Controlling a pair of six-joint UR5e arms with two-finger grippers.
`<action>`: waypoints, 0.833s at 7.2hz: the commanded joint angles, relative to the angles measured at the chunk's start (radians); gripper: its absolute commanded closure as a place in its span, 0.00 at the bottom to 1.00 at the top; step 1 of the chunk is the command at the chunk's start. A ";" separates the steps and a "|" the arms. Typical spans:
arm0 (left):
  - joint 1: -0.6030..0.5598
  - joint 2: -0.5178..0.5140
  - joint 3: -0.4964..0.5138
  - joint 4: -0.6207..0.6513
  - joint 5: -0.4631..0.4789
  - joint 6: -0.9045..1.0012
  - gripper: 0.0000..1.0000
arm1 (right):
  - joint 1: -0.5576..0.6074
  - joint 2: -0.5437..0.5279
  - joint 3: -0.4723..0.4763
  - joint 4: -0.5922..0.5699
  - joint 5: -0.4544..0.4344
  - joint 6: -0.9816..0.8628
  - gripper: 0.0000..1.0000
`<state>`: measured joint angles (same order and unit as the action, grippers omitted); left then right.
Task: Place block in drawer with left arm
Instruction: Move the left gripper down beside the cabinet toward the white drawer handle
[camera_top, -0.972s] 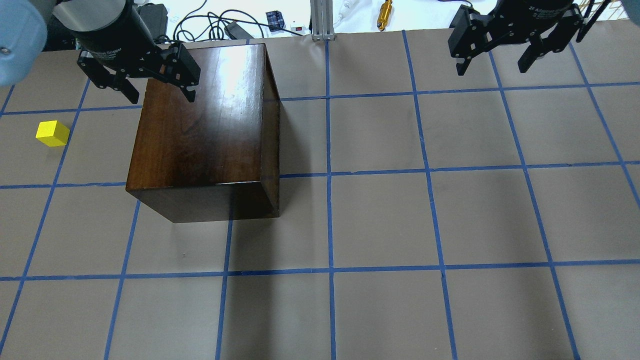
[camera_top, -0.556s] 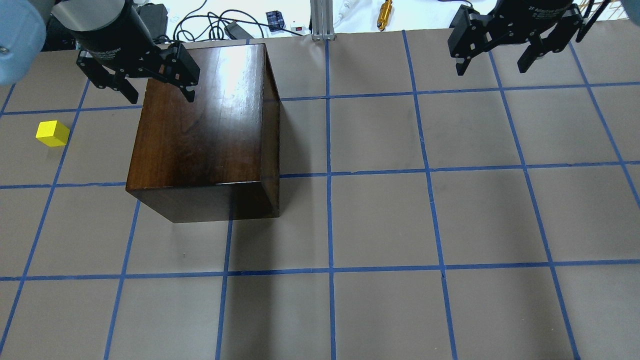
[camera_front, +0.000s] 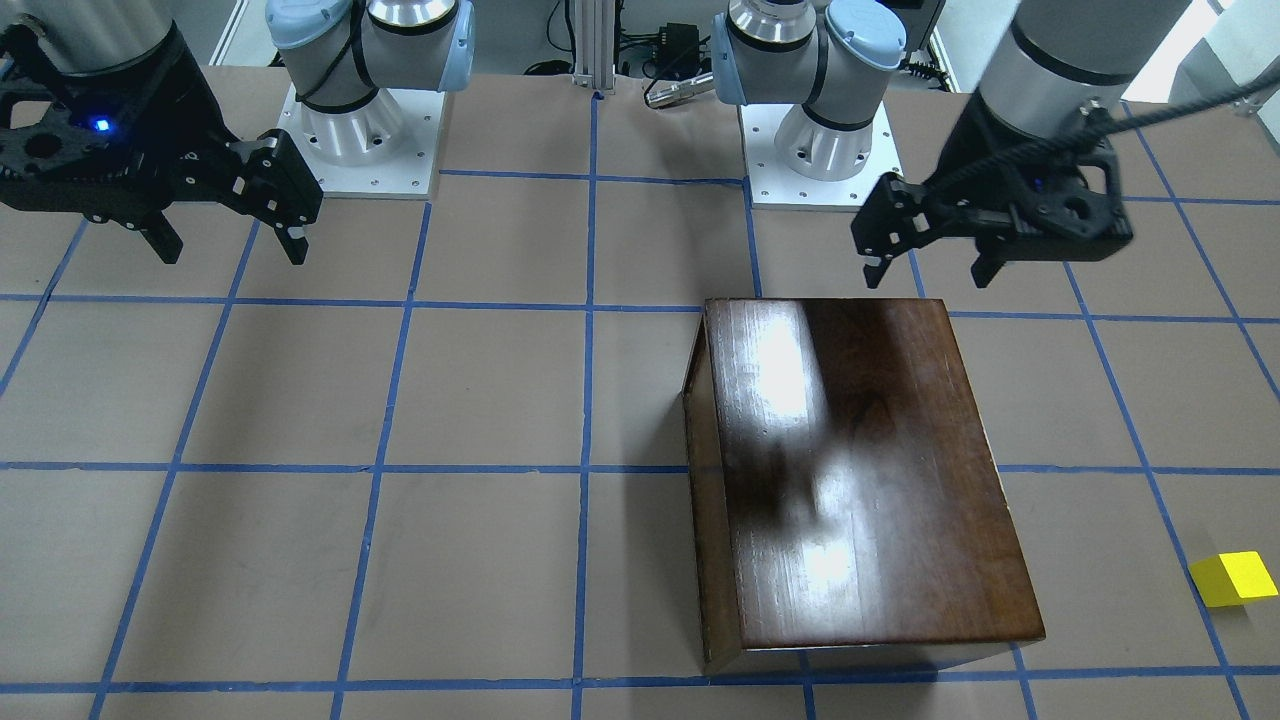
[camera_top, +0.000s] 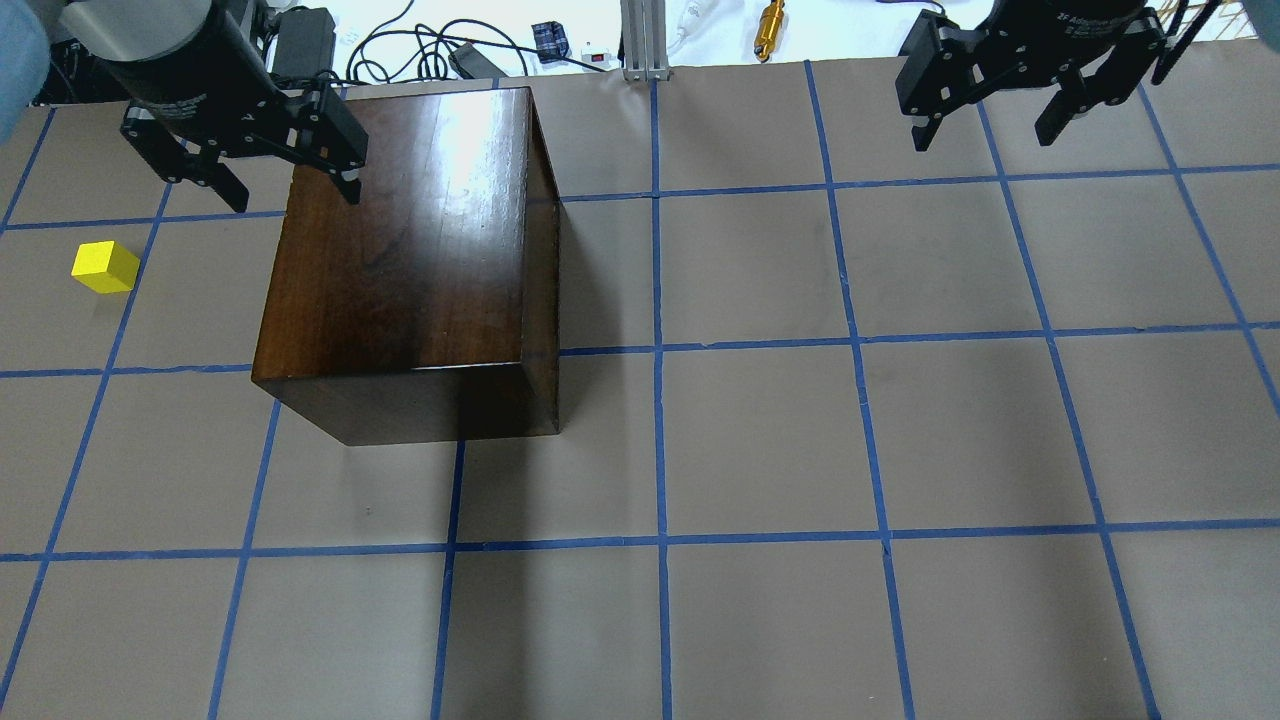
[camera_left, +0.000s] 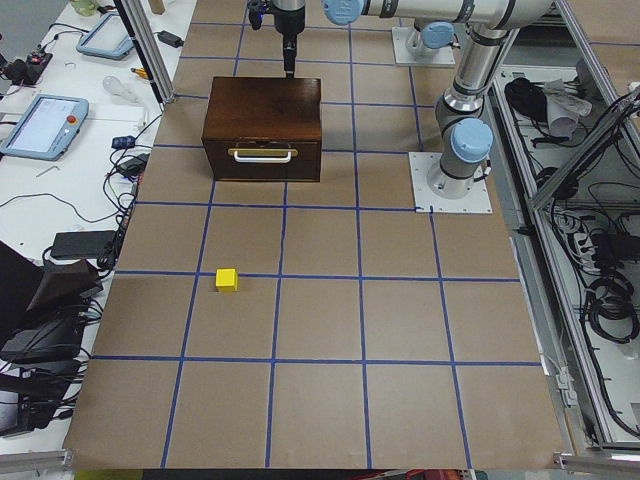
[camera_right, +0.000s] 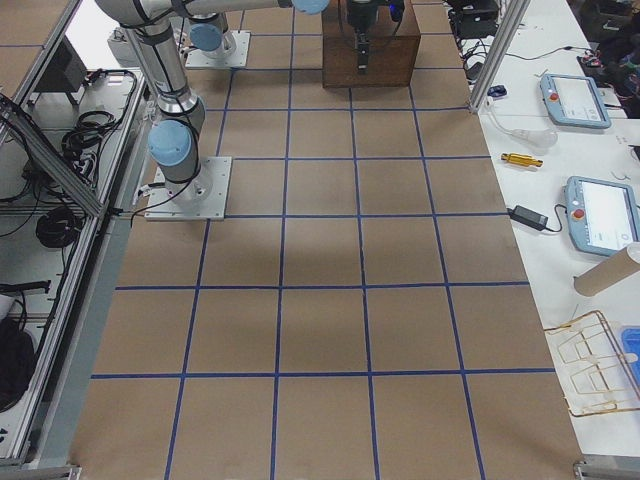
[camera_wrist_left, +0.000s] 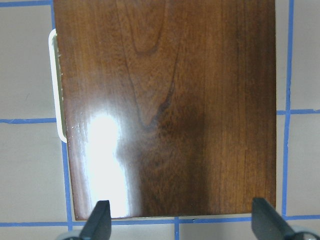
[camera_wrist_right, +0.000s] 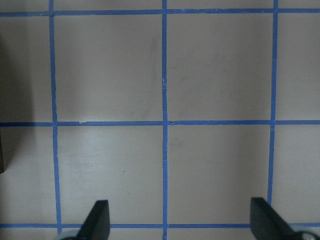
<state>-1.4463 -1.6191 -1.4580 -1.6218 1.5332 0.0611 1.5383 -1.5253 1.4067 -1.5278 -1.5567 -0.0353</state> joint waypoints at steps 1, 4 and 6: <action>0.212 -0.014 -0.002 -0.033 -0.103 0.160 0.00 | 0.000 -0.001 0.000 0.000 0.000 0.000 0.00; 0.377 -0.097 -0.010 -0.046 -0.182 0.404 0.00 | -0.001 0.001 0.000 0.000 0.000 0.000 0.00; 0.392 -0.178 -0.010 -0.033 -0.202 0.479 0.00 | 0.000 0.001 0.000 0.000 0.000 0.000 0.00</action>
<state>-1.0654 -1.7496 -1.4683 -1.6642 1.3479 0.4925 1.5373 -1.5248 1.4067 -1.5278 -1.5570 -0.0353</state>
